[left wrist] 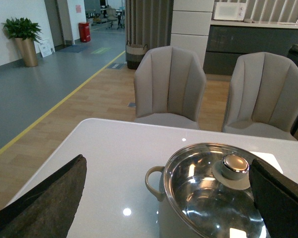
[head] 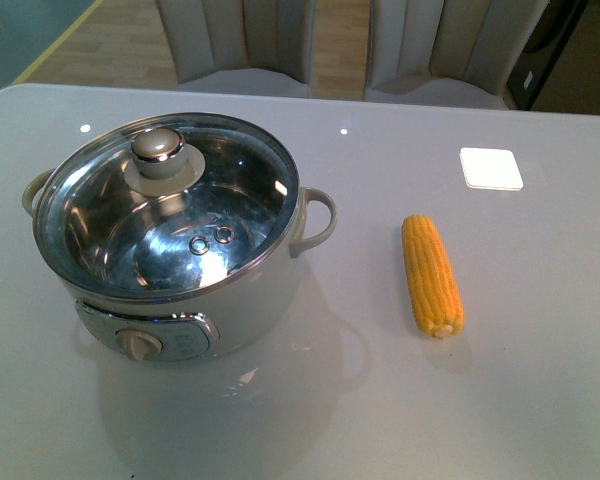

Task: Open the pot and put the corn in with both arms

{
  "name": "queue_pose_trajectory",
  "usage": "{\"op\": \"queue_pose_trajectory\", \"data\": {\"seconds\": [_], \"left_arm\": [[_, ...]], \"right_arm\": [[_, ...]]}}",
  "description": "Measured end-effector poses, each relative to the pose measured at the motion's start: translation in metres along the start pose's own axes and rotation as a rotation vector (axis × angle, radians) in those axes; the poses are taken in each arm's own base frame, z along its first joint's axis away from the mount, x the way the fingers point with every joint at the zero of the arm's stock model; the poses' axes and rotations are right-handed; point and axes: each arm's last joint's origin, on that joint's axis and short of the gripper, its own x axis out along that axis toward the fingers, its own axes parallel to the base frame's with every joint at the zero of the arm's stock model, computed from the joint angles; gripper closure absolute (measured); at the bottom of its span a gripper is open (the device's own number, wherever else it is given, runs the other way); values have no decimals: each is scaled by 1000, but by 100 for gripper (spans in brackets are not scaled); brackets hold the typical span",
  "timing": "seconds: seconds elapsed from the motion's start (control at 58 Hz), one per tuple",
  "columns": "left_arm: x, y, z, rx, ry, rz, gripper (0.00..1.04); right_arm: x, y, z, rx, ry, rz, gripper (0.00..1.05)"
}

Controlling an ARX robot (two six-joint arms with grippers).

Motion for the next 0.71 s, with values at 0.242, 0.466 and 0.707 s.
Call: {"op": "queue_pose_trajectory", "data": {"seconds": [0.242, 0.466, 0.707], "left_arm": [[0, 0, 0, 0, 0, 0, 7], [0, 0, 0, 0, 0, 0, 7], [0, 0, 0, 0, 0, 0, 7]], "right_arm": [[0, 0, 0, 0, 0, 0, 9], [0, 0, 0, 0, 0, 0, 9], [0, 0, 0, 0, 0, 0, 9]]}}
